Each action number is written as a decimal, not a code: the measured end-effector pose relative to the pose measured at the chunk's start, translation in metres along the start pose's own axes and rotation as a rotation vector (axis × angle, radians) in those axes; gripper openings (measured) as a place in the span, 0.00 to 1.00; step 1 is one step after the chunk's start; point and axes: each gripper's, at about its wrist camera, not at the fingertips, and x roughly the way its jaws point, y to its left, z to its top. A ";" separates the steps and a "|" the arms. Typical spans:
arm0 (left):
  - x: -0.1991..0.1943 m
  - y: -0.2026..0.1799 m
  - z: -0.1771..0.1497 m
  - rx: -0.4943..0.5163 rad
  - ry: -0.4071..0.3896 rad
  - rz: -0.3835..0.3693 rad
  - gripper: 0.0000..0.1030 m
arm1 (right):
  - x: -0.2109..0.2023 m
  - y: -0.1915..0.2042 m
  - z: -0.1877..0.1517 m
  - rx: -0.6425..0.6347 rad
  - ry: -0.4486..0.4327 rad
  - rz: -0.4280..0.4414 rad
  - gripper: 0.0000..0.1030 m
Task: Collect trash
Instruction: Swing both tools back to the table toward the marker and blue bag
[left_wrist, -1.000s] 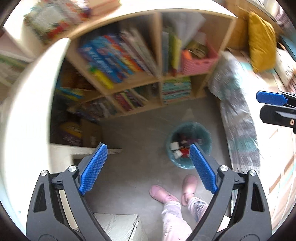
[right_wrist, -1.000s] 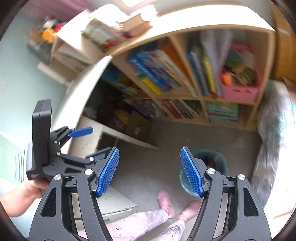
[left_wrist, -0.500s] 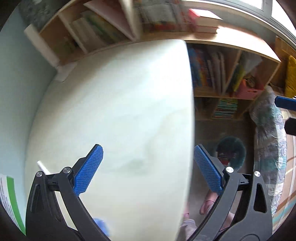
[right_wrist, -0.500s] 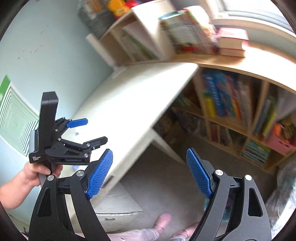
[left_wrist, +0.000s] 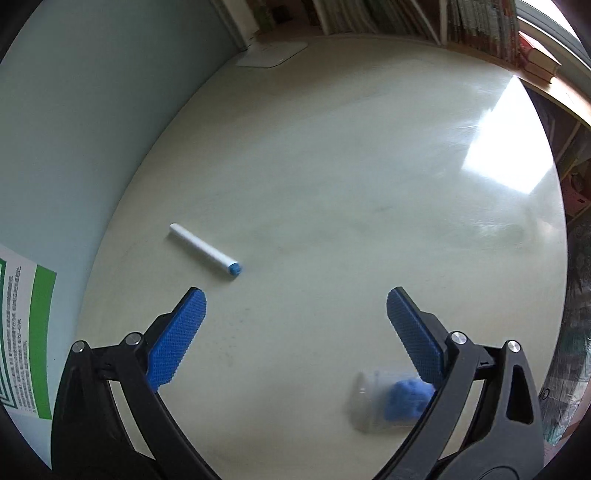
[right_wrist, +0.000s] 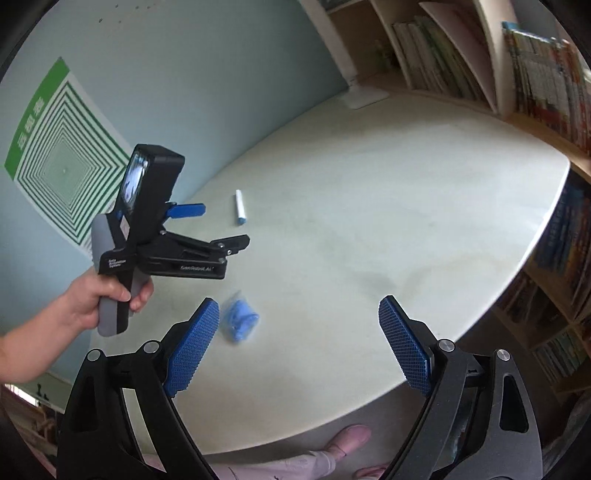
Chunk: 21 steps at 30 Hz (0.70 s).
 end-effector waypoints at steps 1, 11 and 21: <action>0.005 0.009 -0.001 -0.013 0.005 0.004 0.93 | 0.008 0.007 0.000 -0.012 0.017 0.008 0.85; 0.051 0.057 0.004 -0.088 0.052 0.006 0.93 | 0.066 0.050 -0.004 -0.103 0.166 0.032 0.85; 0.091 0.071 0.021 -0.087 0.089 -0.029 0.93 | 0.102 0.055 -0.005 -0.058 0.218 0.037 0.85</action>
